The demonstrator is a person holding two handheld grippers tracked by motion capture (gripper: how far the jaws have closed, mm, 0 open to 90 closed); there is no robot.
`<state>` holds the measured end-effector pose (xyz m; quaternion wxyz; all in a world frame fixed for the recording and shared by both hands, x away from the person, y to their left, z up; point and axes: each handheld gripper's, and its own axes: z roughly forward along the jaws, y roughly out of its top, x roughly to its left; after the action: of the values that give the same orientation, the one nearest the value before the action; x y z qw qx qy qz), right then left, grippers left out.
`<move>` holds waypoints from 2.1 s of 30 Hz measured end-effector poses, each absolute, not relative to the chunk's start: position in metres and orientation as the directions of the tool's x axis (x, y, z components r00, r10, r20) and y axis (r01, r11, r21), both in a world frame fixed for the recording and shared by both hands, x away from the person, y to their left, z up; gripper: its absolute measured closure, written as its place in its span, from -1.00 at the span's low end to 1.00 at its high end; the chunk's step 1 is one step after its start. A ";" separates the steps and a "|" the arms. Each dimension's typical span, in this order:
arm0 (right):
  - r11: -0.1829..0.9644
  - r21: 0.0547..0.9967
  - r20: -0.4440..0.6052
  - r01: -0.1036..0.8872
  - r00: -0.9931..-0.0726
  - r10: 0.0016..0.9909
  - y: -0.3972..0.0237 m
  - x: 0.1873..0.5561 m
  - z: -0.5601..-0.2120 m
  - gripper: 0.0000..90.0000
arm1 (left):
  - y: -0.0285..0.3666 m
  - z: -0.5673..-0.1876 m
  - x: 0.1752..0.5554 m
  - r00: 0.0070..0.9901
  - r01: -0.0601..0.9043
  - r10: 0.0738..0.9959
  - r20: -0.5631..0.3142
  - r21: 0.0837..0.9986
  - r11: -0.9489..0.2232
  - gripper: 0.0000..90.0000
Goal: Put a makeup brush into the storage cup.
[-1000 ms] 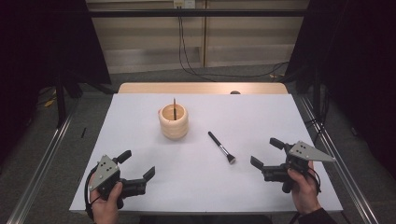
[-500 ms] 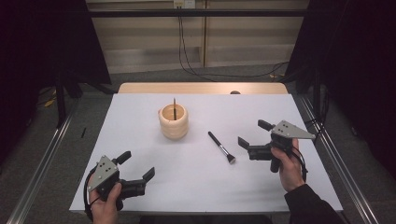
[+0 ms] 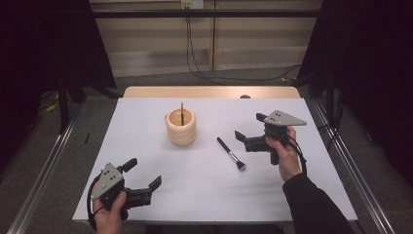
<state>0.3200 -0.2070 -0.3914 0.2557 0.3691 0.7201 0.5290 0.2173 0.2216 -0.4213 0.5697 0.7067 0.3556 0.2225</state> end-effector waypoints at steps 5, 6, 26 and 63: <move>0.205 0.930 0.021 0.304 -0.603 0.798 -0.209 0.333 -0.398 -1.00 | 0.223 -0.422 0.217 0.651 0.246 0.754 -0.086 0.964 -0.102 -0.97; 0.205 0.930 0.021 0.304 -0.603 0.798 -0.209 0.333 -0.398 -1.00 | 0.223 -0.422 0.217 0.651 0.246 0.754 -0.086 0.964 -0.102 -0.97; 0.461 0.667 0.077 0.585 -0.669 0.739 -0.187 0.360 -0.414 -0.75 | 0.219 -0.423 0.219 0.663 0.244 0.744 -0.078 0.963 -0.116 -0.97; 0.640 0.216 0.183 0.737 -0.675 0.715 -0.151 0.391 -0.441 0.13 | 0.221 -0.424 0.221 0.666 0.245 0.742 -0.073 0.961 -0.126 -0.97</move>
<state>0.3912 -0.1511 -0.4415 -0.0403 0.4013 0.9048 0.1370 0.2209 0.2215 -0.4243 0.5644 0.7173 0.3443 0.2201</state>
